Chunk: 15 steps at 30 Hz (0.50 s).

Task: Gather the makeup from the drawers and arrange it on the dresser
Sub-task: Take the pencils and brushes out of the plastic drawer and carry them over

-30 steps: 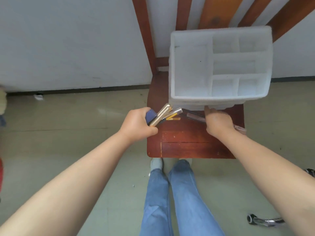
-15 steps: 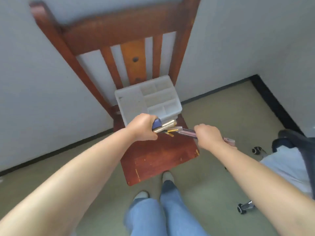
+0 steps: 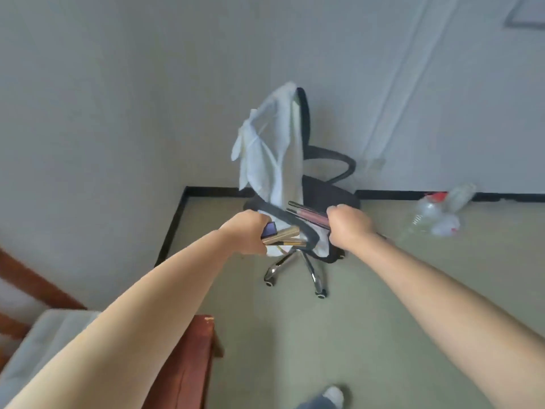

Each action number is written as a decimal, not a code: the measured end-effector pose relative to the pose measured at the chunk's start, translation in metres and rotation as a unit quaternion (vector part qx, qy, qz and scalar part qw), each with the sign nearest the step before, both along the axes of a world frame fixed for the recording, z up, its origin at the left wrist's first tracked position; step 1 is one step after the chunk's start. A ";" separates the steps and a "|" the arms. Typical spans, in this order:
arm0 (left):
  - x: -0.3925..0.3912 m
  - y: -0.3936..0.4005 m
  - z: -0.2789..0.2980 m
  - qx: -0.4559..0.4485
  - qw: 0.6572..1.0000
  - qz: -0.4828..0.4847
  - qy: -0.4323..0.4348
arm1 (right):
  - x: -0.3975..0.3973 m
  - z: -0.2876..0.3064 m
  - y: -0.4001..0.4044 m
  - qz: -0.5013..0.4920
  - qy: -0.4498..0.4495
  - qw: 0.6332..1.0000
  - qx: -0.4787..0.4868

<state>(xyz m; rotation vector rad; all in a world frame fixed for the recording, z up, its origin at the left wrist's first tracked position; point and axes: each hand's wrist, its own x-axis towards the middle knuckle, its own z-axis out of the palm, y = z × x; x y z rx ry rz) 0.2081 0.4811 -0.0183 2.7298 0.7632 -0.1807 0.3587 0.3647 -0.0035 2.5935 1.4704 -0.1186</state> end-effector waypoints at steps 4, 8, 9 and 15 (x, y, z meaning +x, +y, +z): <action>0.125 -0.077 0.043 0.047 0.984 -0.174 -0.006 | 0.086 0.048 -0.112 -0.138 -0.031 0.989 0.044; 0.252 -0.179 0.075 0.106 0.936 -0.334 -0.028 | 0.167 0.089 -0.236 -0.275 -0.061 0.957 0.069; 0.284 -0.208 0.082 0.120 0.923 -0.365 -0.036 | 0.186 0.096 -0.269 -0.306 -0.063 0.948 0.067; 0.448 -0.402 0.114 0.145 0.844 -0.508 -0.091 | 0.287 0.123 -0.462 -0.438 -0.097 0.893 0.027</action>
